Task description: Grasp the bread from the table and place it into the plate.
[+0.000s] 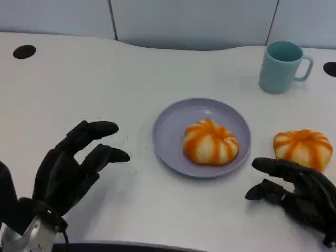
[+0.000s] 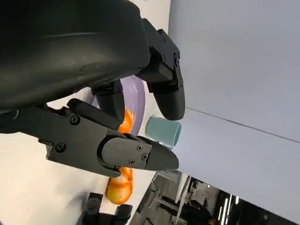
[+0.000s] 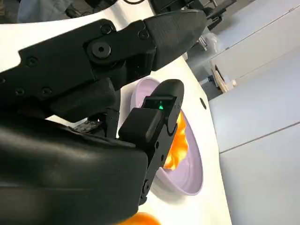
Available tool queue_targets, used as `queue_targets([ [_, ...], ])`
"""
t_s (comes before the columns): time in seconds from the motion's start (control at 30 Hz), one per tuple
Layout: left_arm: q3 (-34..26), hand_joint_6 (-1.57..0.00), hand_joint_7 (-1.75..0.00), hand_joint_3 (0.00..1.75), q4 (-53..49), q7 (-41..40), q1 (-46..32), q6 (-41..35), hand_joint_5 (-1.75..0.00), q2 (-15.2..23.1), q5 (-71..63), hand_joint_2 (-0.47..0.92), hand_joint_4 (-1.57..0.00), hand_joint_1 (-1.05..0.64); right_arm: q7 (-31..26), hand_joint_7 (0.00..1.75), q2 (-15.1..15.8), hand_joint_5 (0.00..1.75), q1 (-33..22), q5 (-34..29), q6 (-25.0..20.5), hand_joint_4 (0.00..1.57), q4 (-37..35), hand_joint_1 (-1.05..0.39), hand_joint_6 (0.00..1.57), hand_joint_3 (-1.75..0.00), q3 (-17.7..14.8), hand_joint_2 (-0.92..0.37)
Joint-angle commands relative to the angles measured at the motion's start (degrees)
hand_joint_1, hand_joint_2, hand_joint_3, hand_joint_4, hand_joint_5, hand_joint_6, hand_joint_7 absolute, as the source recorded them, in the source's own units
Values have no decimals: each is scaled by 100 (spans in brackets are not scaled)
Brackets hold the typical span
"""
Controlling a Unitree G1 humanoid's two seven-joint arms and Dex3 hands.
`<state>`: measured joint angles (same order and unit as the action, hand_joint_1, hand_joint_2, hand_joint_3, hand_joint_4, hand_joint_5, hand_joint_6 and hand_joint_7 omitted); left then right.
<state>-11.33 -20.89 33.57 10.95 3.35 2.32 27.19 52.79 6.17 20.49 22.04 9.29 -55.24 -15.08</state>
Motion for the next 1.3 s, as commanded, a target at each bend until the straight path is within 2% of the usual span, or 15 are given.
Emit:
queue_targets([
  [0.03,-100,-23,-150,17,-99,-222,-528,67,-173,-74,-82,92,-24,-46,-48,2,141,110,-156,-46,-263,58,5,-42,97,-10,10,-92],
  [0.17,-76,-21,-157,18,-124,-281,-591,92,-175,-74,-149,92,-24,-44,-88,2,142,110,-179,-53,-295,57,63,-42,96,-11,8,-92],
  [0.27,-83,-25,-165,12,-235,-390,-629,104,-175,-86,-253,91,-35,-45,-179,3,137,110,-201,-67,-273,58,101,-42,98,-9,5,-92],
  [0.53,-144,-30,-171,8,-424,-229,-576,162,-175,-103,-174,90,-45,-41,-273,3,138,109,-247,-121,-202,59,200,-44,98,-11,66,-92],
  [0.73,-170,-30,-174,7,-657,-168,-496,280,-175,-125,-163,90,-48,-40,-327,3,170,111,-253,-115,-239,58,237,-44,98,-9,90,-92],
  [0.97,-191,-34,-173,6,-940,-72,-374,376,-175,-144,-185,90,-52,-40,-58,3,233,113,-103,8,-225,58,-75,-43,97,-7,-25,-92],
  [1.3,-217,-32,-174,6,-1180,-87,-309,546,-175,-137,-236,91,-51,-40,55,4,235,116,17,-23,60,60,-374,-42,99,-9,-117,-92],
])
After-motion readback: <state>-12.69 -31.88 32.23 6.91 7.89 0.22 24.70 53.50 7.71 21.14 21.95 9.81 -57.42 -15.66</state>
